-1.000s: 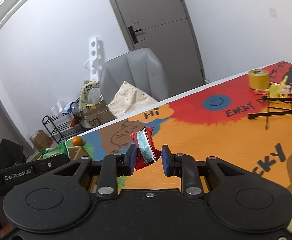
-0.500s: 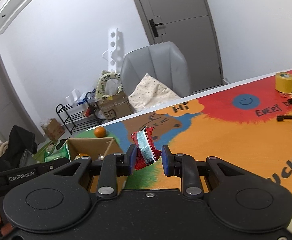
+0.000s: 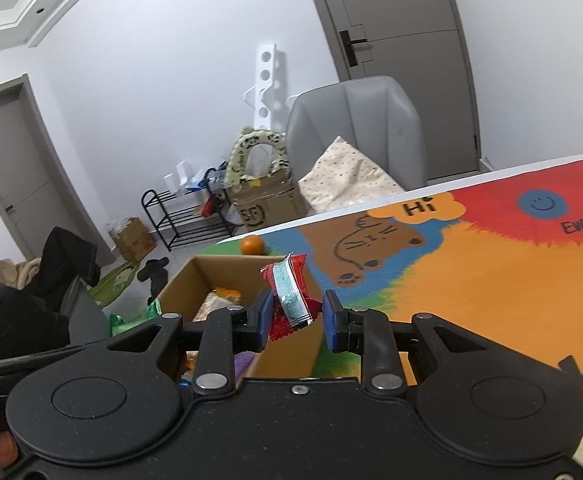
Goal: Organize snacks
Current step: 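Carry both snacks over the cardboard box and open both grippers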
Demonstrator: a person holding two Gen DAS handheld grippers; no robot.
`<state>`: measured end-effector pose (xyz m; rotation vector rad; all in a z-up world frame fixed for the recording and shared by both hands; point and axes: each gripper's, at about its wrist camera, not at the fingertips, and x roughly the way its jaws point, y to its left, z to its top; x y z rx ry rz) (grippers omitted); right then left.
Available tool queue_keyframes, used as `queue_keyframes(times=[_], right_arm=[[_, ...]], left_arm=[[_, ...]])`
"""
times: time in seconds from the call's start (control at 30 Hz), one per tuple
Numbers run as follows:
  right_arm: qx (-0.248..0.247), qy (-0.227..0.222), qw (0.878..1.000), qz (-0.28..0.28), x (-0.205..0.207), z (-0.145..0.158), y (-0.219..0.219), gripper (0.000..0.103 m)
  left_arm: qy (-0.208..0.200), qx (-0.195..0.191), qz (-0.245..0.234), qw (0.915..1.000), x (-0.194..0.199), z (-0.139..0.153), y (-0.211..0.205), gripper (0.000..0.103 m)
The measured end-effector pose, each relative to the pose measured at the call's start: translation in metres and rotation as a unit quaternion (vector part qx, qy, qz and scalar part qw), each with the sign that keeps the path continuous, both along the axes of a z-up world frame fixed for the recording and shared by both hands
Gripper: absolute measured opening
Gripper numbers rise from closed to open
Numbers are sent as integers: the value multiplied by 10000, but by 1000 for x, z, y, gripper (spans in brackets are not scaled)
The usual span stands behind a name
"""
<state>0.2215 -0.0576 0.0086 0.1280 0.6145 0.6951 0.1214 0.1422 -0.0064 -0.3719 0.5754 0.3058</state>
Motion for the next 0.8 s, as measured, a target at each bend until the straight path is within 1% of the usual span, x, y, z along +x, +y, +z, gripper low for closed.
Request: queue_keyframes(times=[0.1, 0.23, 0.37, 0.5, 0.63, 0.7, 0.73, 0.8], right_arm=[[-21, -12, 10000, 74, -6, 2, 7, 25], [-6, -37, 9999, 164, -13, 6, 16, 25], [-2, -52, 9996, 274, -17, 8, 26, 25], [5, -45, 9992, 405, -20, 10, 38, 25], [109, -3, 9984, 547, -23, 11, 47, 25], [201, 50, 9976, 661, -24, 11, 51, 28], [275, 87, 9969, 738, -23, 10, 52, 33], [355, 119, 9962, 784, -24, 10, 51, 34]], left_arm=[[121, 115, 20, 9999, -3, 0, 1, 43], [-7, 68, 51, 10000, -11, 5, 5, 56], [-94, 58, 137, 9998, -20, 9, 10, 59], [-86, 51, 225, 9997, -24, 8, 18, 67], [-85, -20, 353, 9993, -29, 7, 29, 69], [-64, -28, 418, 9991, -31, 6, 33, 70], [-43, -26, 441, 9990, -31, 6, 34, 70], [-2, -14, 456, 9990, -32, 5, 35, 71]])
